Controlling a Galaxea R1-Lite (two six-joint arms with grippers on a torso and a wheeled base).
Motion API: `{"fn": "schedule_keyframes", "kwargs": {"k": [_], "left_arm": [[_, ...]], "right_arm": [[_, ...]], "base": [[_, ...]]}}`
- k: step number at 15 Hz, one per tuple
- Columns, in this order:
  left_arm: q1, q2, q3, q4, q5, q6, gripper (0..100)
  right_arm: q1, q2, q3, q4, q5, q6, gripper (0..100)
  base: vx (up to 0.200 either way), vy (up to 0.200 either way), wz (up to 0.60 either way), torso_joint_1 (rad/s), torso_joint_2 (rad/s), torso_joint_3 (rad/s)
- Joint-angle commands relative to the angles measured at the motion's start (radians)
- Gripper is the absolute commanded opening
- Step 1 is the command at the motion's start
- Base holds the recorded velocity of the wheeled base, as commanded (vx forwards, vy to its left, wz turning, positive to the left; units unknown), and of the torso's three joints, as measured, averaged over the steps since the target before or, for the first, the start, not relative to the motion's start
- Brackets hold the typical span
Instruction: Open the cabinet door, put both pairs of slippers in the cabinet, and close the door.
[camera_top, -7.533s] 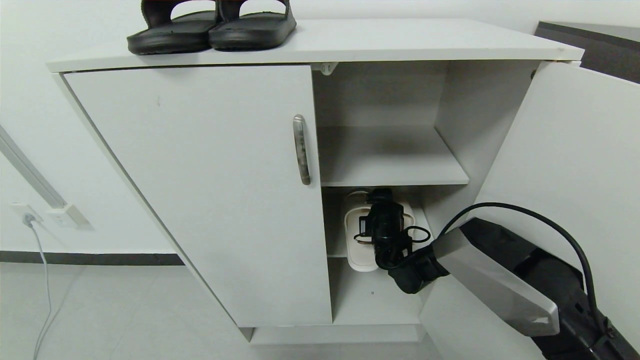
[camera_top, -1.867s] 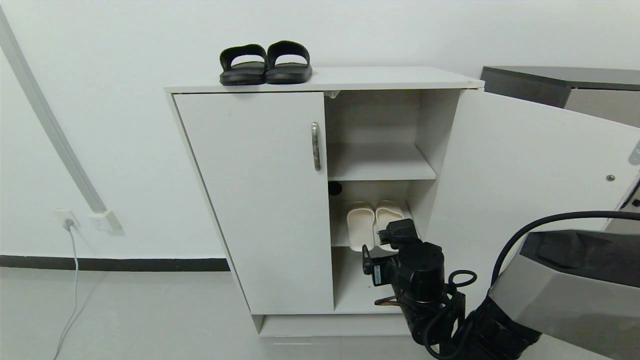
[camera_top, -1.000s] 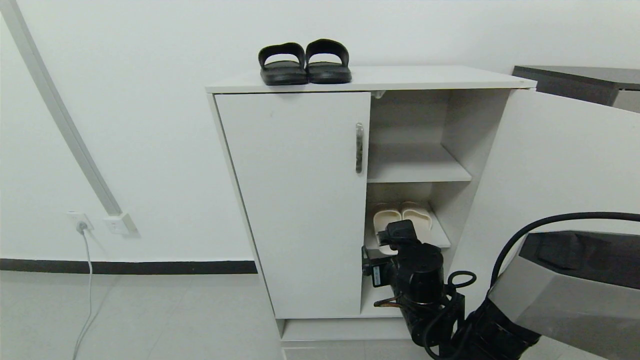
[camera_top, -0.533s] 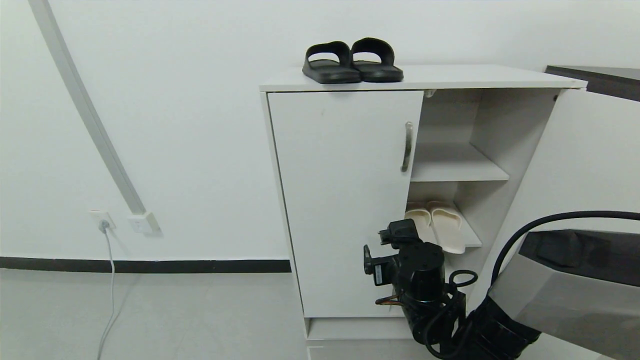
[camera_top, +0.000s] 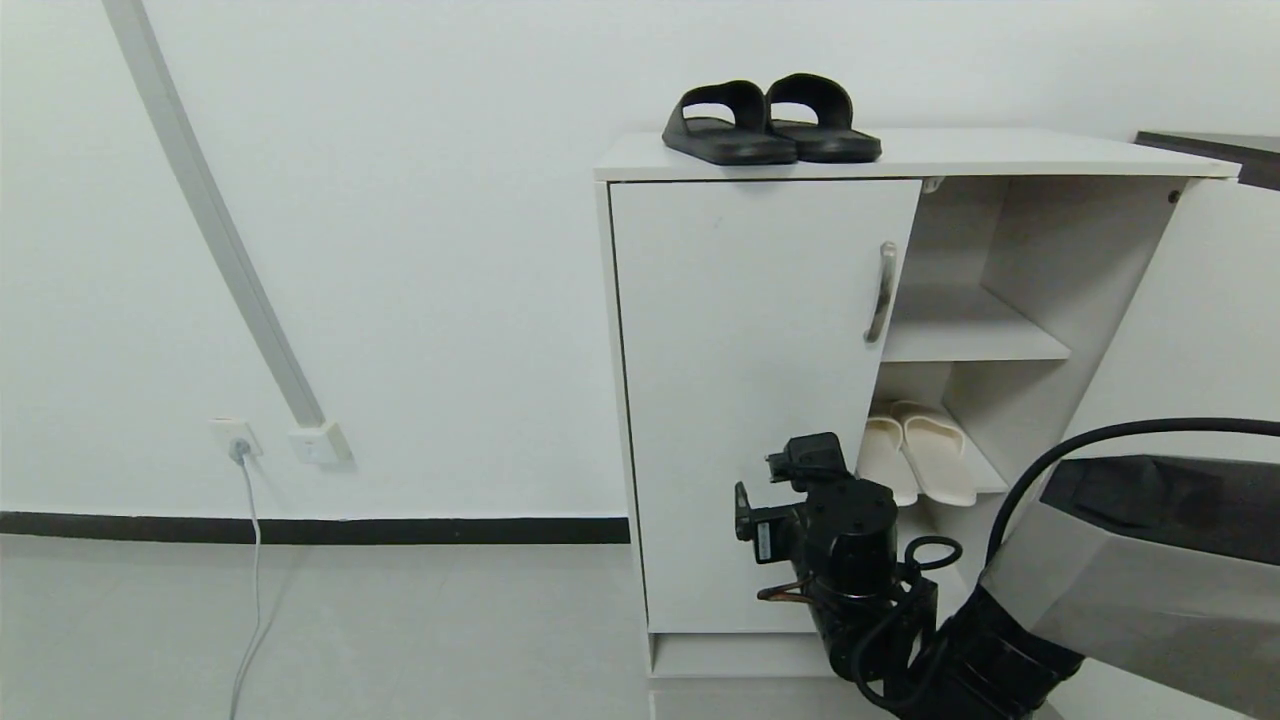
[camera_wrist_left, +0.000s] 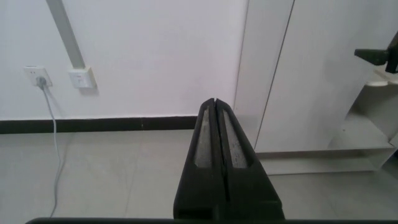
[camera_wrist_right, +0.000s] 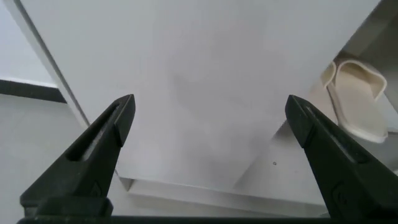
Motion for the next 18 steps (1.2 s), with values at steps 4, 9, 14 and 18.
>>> {"fn": "schedule_keyframes", "kwargs": {"k": [4,9,14,18], "left_arm": [[0.000,0.001,0.000,0.000,0.000,0.000,0],[0.000,0.001,0.000,0.000,0.000,0.000,0],[0.000,0.001,0.000,0.000,0.002,0.000,0],[0.000,0.001,0.000,0.000,0.002,0.000,0]], "right_arm": [[-0.017,0.001,0.000,-0.006,-0.005,0.000,100],[-0.046,0.000,0.009,-0.014,-0.016,-0.026,100],[-0.050,-0.002,0.020,-0.031,-0.016,-0.043,100],[-0.049,-0.002,0.020,-0.031,-0.016,-0.063,100]], "base": [[0.000,0.000,0.00,0.000,0.00,0.000],[0.000,0.000,0.00,0.000,0.00,0.000],[0.000,0.000,0.00,0.000,0.00,0.000],[0.000,0.000,0.00,-0.001,-0.01,-0.014]]}}
